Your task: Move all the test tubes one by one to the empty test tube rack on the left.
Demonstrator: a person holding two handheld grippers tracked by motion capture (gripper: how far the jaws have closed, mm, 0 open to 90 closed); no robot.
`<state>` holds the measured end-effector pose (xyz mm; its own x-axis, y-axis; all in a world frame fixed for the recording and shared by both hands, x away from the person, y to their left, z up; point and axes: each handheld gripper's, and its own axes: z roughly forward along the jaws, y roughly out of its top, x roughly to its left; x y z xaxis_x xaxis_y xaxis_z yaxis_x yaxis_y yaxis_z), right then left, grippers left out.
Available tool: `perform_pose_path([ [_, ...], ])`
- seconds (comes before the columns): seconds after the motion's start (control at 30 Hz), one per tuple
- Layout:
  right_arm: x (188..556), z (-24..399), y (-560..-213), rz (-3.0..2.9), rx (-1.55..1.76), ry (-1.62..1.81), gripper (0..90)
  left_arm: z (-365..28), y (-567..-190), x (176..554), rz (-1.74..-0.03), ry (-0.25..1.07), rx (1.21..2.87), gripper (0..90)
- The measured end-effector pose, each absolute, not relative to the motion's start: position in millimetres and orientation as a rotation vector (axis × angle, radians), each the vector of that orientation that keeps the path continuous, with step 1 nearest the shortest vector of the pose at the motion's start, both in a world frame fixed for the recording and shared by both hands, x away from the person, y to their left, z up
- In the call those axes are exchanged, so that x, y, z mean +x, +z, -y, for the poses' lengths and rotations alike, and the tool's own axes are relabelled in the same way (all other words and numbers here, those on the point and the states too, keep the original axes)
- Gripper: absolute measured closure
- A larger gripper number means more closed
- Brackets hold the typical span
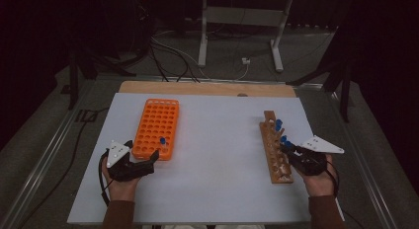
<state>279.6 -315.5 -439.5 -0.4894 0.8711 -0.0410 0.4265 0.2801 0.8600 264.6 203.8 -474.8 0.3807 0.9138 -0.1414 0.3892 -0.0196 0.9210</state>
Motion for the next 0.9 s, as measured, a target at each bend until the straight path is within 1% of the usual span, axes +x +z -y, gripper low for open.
perform_pose_path([
  [0.47, 274.0, 320.8, -413.1, -2.013, 1.127, 1.181, 76.8, -200.6, -468.9, 263.8, -1.159, 0.631, 1.59, 0.8],
  [0.9, 266.5, 314.2, -391.0, -1.989, 1.051, 1.22, 76.8, -187.4, -453.2, 258.6, -1.09, 0.667, 1.599, 0.8],
])
